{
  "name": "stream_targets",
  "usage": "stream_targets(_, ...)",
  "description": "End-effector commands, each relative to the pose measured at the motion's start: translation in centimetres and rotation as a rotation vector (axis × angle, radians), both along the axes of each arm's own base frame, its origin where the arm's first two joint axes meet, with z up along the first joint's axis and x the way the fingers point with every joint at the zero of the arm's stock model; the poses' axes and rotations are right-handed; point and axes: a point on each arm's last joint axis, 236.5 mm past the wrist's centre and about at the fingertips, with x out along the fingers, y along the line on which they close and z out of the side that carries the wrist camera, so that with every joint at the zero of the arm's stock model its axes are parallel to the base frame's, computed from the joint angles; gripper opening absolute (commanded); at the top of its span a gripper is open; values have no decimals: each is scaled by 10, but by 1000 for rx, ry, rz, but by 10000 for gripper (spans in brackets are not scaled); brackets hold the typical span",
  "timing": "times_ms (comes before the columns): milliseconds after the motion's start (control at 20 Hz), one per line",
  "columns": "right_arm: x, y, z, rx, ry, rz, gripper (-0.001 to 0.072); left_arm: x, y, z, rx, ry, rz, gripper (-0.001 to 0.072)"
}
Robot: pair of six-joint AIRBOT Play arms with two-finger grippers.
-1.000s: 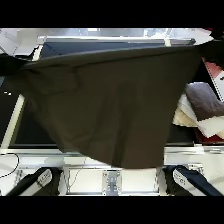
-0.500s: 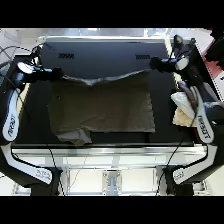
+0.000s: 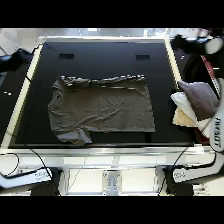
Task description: Fold the shirts.
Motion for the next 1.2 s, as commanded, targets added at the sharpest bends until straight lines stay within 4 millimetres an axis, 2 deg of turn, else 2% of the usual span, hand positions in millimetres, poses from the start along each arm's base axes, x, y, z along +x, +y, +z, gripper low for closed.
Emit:
stream_targets(0, -122, -50, -33, -97, 382, -2, 476, -106, 25, -49, -43, 160, 116, 698)
stream_targets(100, -163, -53, -70, -39, 435, -45, 442, -164, 5, -122, -243, 260, 224, 698)
stream_targets(250, -206, -18, -130, 160, 387, -114, 443, -219, -29, -202, -437, 315, 362, 698)
stream_targets(350, -238, 6, -166, 245, 424, -118, 443, -244, -58, -237, -538, 402, 386, 698)
stream_targets(400, -250, 14, -175, 268, 440, -115, 443, -252, -68, -249, -588, 441, 404, 698)
stream_targets(500, -257, 24, -170, 293, 419, -101, 443, -256, -69, -255, -595, 452, 414, 698)
stream_targets(650, -249, 31, -133, 309, 307, -81, 443, -249, -44, -258, -543, 402, 500, 698)
stream_targets(750, -247, 34, -110, 306, 243, -69, 443, -252, -44, -268, -547, 438, 500, 698)
stream_targets(850, -247, 34, -95, 291, 202, -64, 443, -256, -46, -281, -545, 484, 483, 698)
stream_targets(1000, -250, 35, -88, 283, 186, -59, 443, -259, -51, -299, -562, 555, 446, 696)
stream_targets(1100, -250, 35, -89, 283, 192, -58, 443, -251, -52, -301, -590, 553, 422, 696)
stream_targets(1150, -250, 35, -89, 284, 192, -58, 443, -246, -53, -301, -596, 558, 407, 661)
